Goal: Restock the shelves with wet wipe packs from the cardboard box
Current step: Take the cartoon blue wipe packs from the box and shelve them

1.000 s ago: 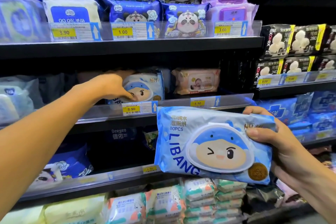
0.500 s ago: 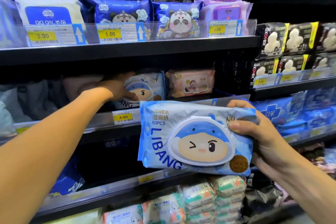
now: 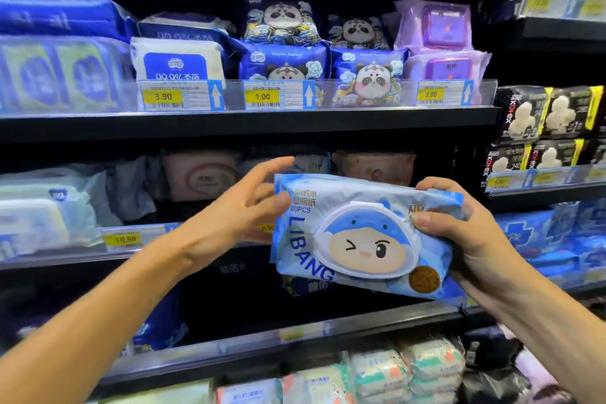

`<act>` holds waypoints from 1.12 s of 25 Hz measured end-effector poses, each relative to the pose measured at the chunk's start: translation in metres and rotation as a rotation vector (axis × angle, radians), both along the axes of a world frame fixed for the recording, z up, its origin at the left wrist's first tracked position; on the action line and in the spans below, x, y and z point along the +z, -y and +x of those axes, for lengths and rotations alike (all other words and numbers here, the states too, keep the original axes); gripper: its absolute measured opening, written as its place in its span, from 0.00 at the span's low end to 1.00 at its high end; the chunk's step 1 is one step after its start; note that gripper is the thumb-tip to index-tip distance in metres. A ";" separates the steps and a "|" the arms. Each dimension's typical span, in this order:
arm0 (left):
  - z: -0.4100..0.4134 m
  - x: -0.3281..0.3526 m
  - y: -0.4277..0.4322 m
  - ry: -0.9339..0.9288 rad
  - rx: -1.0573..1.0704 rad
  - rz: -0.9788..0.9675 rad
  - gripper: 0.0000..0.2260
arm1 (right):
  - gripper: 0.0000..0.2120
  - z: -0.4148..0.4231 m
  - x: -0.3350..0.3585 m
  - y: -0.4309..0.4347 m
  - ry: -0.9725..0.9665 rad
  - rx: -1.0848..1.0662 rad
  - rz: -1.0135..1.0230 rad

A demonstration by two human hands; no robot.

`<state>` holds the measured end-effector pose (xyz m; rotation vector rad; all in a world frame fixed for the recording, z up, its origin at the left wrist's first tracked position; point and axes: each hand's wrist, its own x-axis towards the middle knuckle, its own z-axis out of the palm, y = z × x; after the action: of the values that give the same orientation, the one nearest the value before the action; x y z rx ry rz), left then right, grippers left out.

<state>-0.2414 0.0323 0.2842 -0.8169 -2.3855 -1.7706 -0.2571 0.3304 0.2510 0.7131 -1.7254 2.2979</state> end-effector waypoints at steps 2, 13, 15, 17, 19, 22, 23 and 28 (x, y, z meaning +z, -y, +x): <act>0.003 -0.001 0.001 -0.037 0.040 -0.061 0.41 | 0.27 -0.005 0.009 0.012 -0.044 -0.004 0.052; 0.006 -0.007 0.031 -0.558 0.378 0.059 0.40 | 0.37 -0.035 0.040 0.058 -0.508 -0.223 0.527; -0.003 -0.014 0.036 -0.720 0.469 -0.087 0.38 | 0.37 -0.045 0.027 0.066 -0.545 -0.341 0.538; -0.013 -0.019 0.036 -0.792 0.573 -0.168 0.35 | 0.35 -0.052 0.017 0.073 -0.579 -0.409 0.548; -0.024 -0.021 0.038 -0.661 0.619 -0.163 0.36 | 0.34 -0.062 0.012 0.077 -0.563 -0.435 0.593; -0.041 -0.018 0.051 -0.420 0.606 -0.276 0.39 | 0.31 -0.078 0.013 0.076 -0.411 -0.374 0.704; -0.045 -0.014 0.056 -0.357 0.583 -0.317 0.41 | 0.29 -0.086 0.013 0.076 -0.361 -0.369 0.712; -0.069 0.007 0.059 -0.068 0.625 -0.331 0.36 | 0.18 -0.112 0.025 0.087 -0.241 -0.439 0.678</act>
<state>-0.3099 -0.0271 0.2911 -0.1011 -2.5301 -1.1119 -0.3694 0.2430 0.2760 0.5910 -2.2610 1.2809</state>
